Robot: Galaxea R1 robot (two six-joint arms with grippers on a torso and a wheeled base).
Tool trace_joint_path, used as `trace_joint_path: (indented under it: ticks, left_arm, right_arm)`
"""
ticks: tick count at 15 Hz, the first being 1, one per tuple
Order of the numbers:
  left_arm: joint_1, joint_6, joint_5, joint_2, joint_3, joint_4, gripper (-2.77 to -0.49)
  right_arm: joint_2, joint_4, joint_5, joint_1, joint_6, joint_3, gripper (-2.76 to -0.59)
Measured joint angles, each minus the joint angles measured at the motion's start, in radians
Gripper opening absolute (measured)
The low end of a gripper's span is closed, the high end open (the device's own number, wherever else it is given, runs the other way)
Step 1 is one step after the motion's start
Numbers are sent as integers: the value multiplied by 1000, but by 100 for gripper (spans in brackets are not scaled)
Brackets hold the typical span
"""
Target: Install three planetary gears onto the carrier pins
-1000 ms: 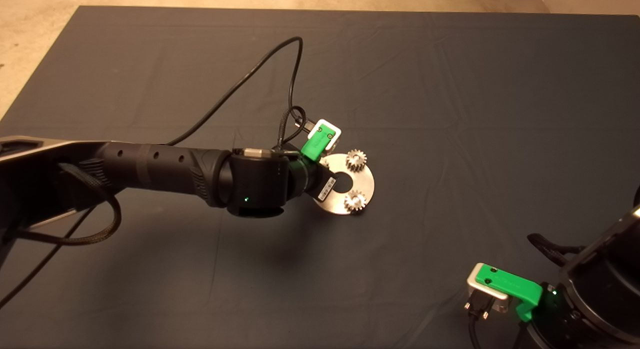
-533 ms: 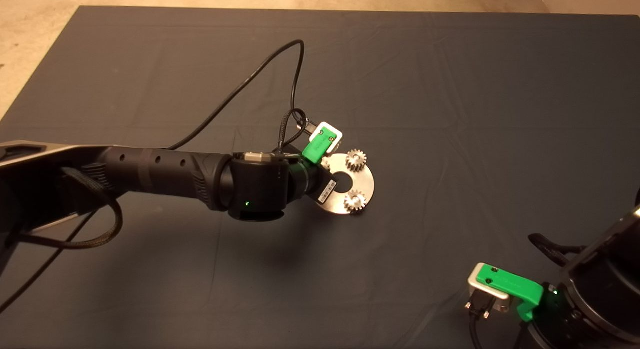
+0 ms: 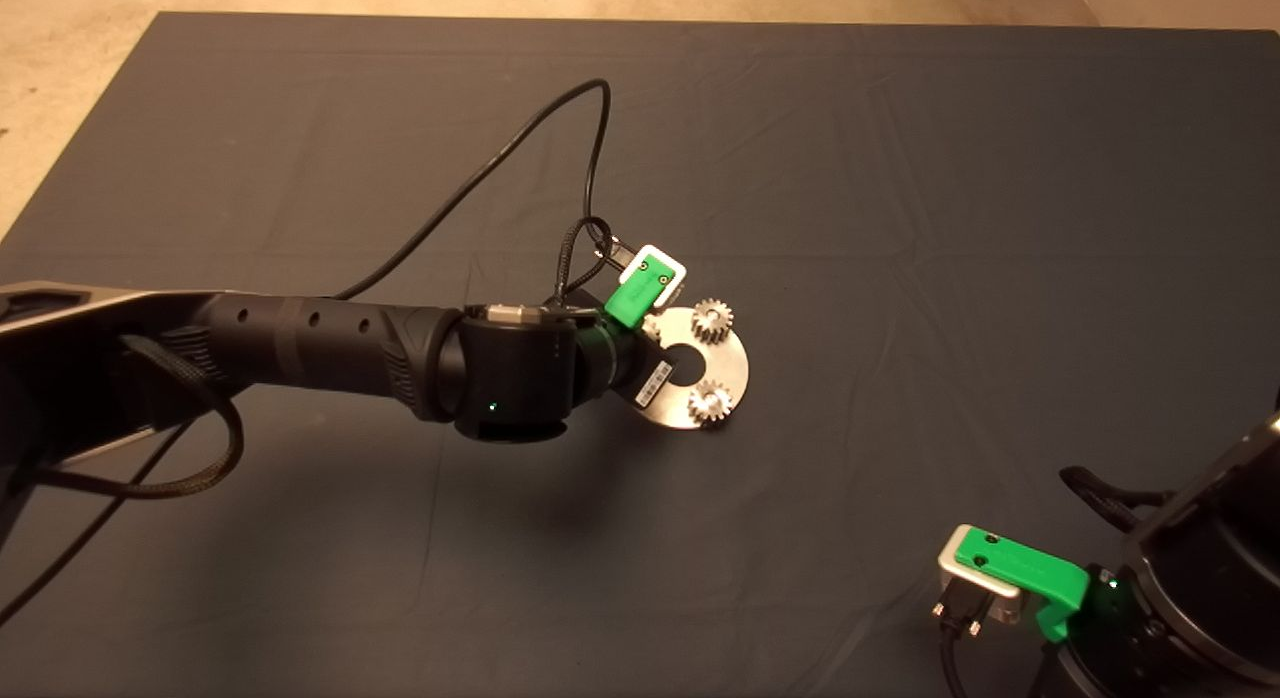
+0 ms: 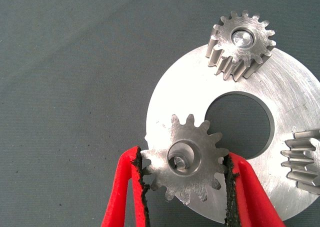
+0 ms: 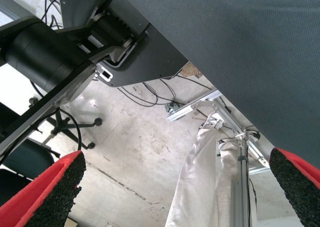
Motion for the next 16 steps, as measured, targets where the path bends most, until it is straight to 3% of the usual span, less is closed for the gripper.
trace_joint_path:
  ticks: [8, 16]
  left_arm:
    - [-1, 0, -7, -36, 14, 0, -267]
    - [-3, -21, -1, -30, 18, -1, -267]
  right_arm:
    - [-3, 0, 0, 0, 0, 0, -63]
    - [-2, 0, 0, 0, 0, 0, -63]
